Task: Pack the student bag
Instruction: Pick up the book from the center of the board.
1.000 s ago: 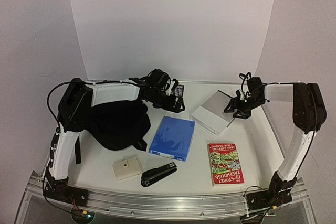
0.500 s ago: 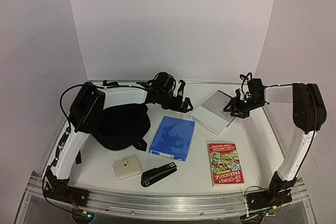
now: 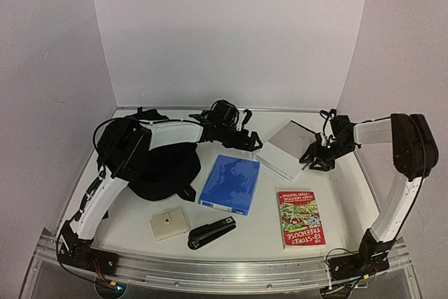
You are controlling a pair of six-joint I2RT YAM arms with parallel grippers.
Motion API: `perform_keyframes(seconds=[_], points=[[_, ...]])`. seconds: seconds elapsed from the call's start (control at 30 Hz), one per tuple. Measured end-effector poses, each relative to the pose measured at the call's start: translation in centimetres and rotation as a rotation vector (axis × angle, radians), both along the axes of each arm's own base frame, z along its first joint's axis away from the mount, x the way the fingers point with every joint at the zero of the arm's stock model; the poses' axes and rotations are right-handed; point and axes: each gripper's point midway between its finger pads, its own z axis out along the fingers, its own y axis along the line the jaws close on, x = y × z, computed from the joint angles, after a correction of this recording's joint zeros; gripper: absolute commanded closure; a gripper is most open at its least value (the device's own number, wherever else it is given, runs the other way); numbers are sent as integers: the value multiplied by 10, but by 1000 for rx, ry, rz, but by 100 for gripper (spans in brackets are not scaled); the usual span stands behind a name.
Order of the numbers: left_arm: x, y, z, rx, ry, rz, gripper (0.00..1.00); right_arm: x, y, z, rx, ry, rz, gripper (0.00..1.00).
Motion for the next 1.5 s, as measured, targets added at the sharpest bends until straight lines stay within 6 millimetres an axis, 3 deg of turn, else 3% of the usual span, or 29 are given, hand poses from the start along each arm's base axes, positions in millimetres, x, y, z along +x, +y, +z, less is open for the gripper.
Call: perform_keyframes(seconds=[0.07, 0.17, 0.4, 0.6, 0.77, 1.0, 1.2, 1.27, 1.37, 1.5], points=[[0, -3, -2, -15, 10, -7, 11, 1, 8, -11, 65, 36, 8, 51], [-3, -7, -8, -28, 28, -20, 20, 6, 16, -8, 117, 30, 14, 58], [-12, -18, -20, -58, 66, -71, 53, 11, 22, -1, 166, 20, 8, 79], [-16, -19, -23, -52, 60, -96, 67, 24, 17, 9, 177, -1, -27, 100], [-17, -17, -21, -47, 40, -102, 72, 39, 15, 25, 199, -47, -37, 100], [-35, 1, 1, -25, 32, -89, 73, 36, 30, 53, 268, -79, 0, 100], [-66, 31, 48, -7, 8, -59, 73, 25, 58, 83, 310, -128, 68, 100], [-75, 43, 60, -7, 2, -45, 72, 22, 68, 83, 312, -127, 90, 100], [-90, 59, 59, 13, 24, -22, 68, 14, 86, 73, 311, -102, 130, 100], [-116, 76, 33, 55, 76, -16, 44, 4, 105, 40, 322, -22, 182, 100]])
